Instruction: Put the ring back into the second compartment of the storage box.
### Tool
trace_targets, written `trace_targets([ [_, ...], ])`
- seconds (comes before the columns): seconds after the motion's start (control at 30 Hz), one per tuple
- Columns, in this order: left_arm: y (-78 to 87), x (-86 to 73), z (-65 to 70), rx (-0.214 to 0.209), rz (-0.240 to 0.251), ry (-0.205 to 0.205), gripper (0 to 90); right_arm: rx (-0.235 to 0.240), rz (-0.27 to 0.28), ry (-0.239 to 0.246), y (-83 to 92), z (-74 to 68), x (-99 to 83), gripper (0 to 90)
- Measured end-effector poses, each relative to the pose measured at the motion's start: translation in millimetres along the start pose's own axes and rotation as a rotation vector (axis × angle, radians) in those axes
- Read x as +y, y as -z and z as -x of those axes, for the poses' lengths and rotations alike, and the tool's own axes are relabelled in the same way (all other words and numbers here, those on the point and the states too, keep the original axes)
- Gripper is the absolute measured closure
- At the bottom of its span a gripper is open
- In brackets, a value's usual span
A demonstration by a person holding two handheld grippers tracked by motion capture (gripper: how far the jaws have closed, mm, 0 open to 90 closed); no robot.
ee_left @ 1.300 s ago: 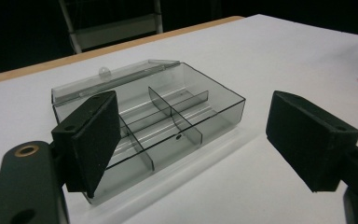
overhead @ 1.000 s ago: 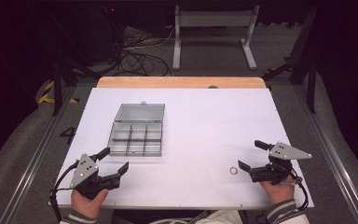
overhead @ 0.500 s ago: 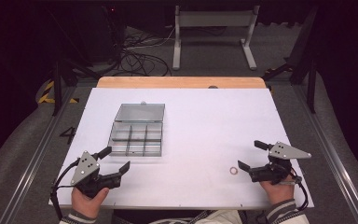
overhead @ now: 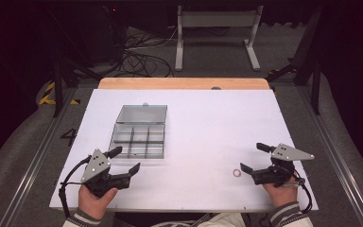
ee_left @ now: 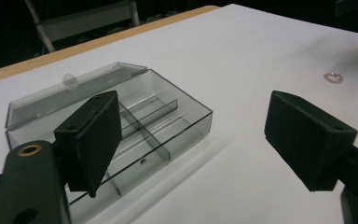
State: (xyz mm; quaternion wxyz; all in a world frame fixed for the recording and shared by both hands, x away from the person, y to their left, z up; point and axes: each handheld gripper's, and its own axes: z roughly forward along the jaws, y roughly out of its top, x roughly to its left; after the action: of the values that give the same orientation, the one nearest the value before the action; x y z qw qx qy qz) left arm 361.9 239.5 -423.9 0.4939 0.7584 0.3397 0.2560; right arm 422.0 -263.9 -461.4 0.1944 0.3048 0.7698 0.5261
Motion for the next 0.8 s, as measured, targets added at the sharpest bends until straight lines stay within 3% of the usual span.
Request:
trace_targets([
  [0.13,-8.6,6.7,6.8,-0.029,-0.003,0.009,19.6,0.0,-0.001,-0.001,0.2,0.2,0.0,0.6],
  [0.33,-23.8,16.5,16.4,-0.069,-0.006,-0.009,19.6,0.001,-0.003,-0.003,0.0,0.4,0.0,0.6],
  [0.8,-47.1,31.7,34.2,-0.124,-0.013,-0.04,19.5,0.004,-0.006,-0.006,-0.2,0.4,0.0,0.6],
])
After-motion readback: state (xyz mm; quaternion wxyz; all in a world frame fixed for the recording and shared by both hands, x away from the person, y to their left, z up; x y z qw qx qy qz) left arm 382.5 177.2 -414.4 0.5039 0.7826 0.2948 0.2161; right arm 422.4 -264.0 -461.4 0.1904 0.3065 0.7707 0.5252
